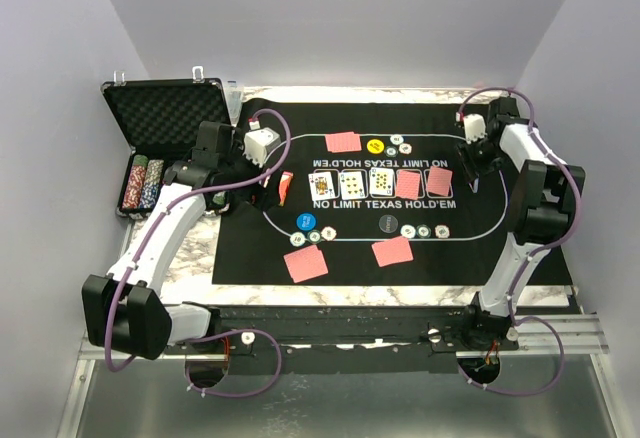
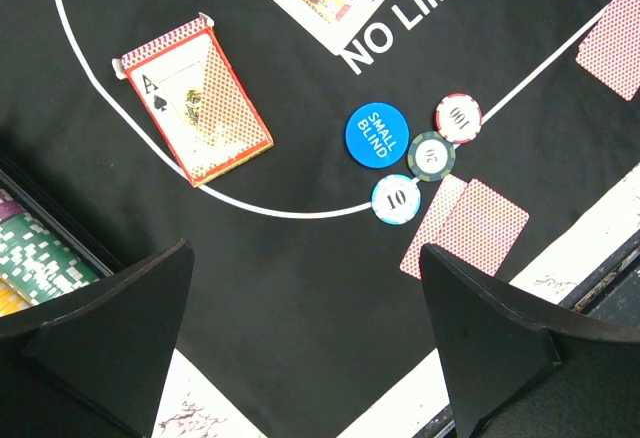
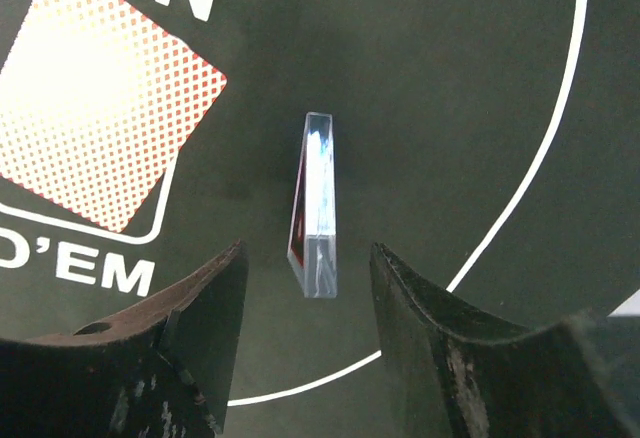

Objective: Distribute texas hold em gaming equipment

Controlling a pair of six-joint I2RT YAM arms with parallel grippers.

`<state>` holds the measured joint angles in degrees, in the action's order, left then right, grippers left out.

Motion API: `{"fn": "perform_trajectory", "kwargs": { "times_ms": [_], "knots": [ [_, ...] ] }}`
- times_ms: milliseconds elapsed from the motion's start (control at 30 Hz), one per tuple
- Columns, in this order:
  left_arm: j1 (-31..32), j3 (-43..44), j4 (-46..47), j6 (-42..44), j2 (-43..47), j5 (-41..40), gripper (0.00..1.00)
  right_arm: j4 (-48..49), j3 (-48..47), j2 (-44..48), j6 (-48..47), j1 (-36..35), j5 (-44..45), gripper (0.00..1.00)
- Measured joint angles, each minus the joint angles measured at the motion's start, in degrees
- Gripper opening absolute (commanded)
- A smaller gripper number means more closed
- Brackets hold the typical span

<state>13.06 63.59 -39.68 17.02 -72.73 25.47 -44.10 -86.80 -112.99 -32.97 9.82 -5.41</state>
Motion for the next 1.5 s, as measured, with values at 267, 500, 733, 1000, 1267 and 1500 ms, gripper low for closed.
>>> {"fn": "perform_trajectory", "kwargs": {
  "times_ms": [267,500,733,1000,1267,1500],
  "knots": [
    [0.0,0.0,-0.04,0.24,0.44,-0.02,0.95,2.73,0.0,-2.54,-1.05,0.02,0.48,0.18],
    [0.0,-0.04,-0.42,0.79,0.87,-0.11,0.97,1.99,-0.5,-2.6,-3.32,0.02,-0.31,0.01],
    [-0.26,-0.11,-0.87,1.2,1.75,-0.26,0.98,-2.6,-6.88,-1.73,-3.69,-0.83,-4.68,0.01],
    [-0.26,-0.11,-1.46,1.22,1.73,-0.24,0.98,-6.12,-8.63,6.58,-0.42,-14.78,-10.21,0.01],
    [-0.33,-0.11,-1.88,1.2,1.75,-0.26,0.98,-8.15,-0.9,13.0,0.9,-30.32,-14.62,0.01],
    [-0.35,-0.13,-1.92,0.79,1.77,-0.22,0.98,-6.84,6.25,13.25,3.15,-37.79,-14.21,0.04]
  ]
}}
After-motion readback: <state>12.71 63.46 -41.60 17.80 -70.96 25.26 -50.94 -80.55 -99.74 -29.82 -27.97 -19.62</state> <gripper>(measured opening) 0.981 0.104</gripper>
